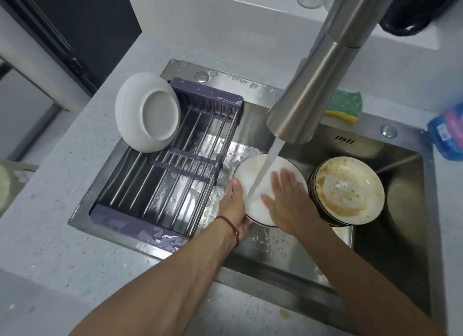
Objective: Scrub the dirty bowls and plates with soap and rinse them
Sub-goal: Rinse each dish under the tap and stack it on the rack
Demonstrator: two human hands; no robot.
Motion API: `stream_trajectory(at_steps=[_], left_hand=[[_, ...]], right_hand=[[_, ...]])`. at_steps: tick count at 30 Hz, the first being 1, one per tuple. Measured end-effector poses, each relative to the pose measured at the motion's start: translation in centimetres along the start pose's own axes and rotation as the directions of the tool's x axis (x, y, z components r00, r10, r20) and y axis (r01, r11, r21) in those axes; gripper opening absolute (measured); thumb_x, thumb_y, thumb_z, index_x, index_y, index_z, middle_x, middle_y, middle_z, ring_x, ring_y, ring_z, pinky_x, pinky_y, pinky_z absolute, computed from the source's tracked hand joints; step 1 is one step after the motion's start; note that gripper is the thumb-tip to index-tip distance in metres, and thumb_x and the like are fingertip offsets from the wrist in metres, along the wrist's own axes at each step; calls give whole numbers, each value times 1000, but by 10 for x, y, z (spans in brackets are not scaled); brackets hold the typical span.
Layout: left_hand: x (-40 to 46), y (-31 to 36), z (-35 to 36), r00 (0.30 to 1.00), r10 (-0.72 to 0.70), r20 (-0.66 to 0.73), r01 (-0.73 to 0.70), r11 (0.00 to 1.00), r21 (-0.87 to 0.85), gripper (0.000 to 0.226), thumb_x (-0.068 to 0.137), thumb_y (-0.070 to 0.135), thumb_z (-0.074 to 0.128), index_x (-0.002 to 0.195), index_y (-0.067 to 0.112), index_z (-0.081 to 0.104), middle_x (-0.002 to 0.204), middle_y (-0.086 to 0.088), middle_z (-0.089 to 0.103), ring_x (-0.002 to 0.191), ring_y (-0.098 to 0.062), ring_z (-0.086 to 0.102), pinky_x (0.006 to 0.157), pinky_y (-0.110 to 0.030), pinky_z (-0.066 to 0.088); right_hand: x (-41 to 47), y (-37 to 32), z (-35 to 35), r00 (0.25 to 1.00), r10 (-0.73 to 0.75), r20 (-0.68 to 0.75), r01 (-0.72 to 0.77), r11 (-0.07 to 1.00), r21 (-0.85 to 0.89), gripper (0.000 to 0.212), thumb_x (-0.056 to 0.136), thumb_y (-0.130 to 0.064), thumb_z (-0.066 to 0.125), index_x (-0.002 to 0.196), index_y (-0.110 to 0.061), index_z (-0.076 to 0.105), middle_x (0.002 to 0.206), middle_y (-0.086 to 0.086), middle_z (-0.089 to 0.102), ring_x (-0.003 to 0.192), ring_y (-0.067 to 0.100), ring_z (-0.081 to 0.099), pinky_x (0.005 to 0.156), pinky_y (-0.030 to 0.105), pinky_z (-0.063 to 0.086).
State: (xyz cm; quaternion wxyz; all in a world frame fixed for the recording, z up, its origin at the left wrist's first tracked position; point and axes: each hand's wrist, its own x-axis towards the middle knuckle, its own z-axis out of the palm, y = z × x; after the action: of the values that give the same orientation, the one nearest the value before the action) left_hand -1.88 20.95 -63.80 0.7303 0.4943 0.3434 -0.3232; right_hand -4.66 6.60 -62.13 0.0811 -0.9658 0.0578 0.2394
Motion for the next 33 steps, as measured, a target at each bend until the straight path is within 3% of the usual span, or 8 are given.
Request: stream_trajectory(at_steps=[4,9,14,18,21,25,29,33], left_hand=[[-4,3,4,998,-48,50,49,998,-38,86,85,76,38,132,9,65,114,-21,76,106,-36,74,90,-57,60],[7,8,-8,995,-104,-7,103,993,-60,92,88,80,33,138,7,59,118,-21,75,103,-35,76,75,-46,65],[8,-3,-2,998,1,-63,-3,1000,-31,72,95,72,41,135,16,63,118,-15,76,102,-36,75,83,-57,63],[14,6,-4,998,-60,8,60,995,-79,85,89,79,41,136,11,63,118,-21,75,106,-35,75,90,-58,60],[15,12,-12,996,-65,-61,61,996,-67,90,84,80,46,134,7,61,113,-23,75,100,-36,76,92,-54,61],[4,4,-9,988,-21,-152,11,998,-67,96,75,88,52,129,10,62,117,-16,74,96,-36,76,79,-55,64],[28,-24,-14,982,-14,-188,19,999,27,140,34,110,46,136,15,62,116,-13,76,102,-35,75,93,-54,60],[12,-2,-19,988,-66,-137,66,998,-5,94,78,87,49,128,9,66,105,-18,78,94,-34,78,89,-55,62]], right_hand=[[27,-39,-9,976,-216,-29,217,976,13,83,97,-64,-13,164,-18,5,171,9,-6,158,28,-9,126,56,-1],[-4,3,-3,789,-603,118,584,796,157,57,109,-55,12,148,-35,49,157,-11,42,148,3,27,126,46,17],[25,28,1,952,-293,-91,284,954,-102,67,106,-45,16,158,-5,30,166,17,25,154,34,24,117,56,34],[36,-39,10,945,-321,-53,326,930,168,70,103,-67,4,163,-34,-7,170,-7,-7,157,20,-12,128,51,0],[2,-17,6,792,-610,-3,605,784,137,55,113,-43,20,164,-23,17,170,0,17,158,15,6,129,39,6],[-8,38,13,862,-475,-179,470,880,-72,46,112,-21,30,147,-1,51,159,17,39,148,34,38,122,47,32],[28,-17,13,955,-236,-177,222,970,-95,71,107,-47,2,160,-8,28,169,15,12,157,34,11,124,56,17],[12,-51,4,872,-485,-65,486,843,232,58,110,-51,13,163,-28,18,165,-3,30,152,14,24,127,37,11]])
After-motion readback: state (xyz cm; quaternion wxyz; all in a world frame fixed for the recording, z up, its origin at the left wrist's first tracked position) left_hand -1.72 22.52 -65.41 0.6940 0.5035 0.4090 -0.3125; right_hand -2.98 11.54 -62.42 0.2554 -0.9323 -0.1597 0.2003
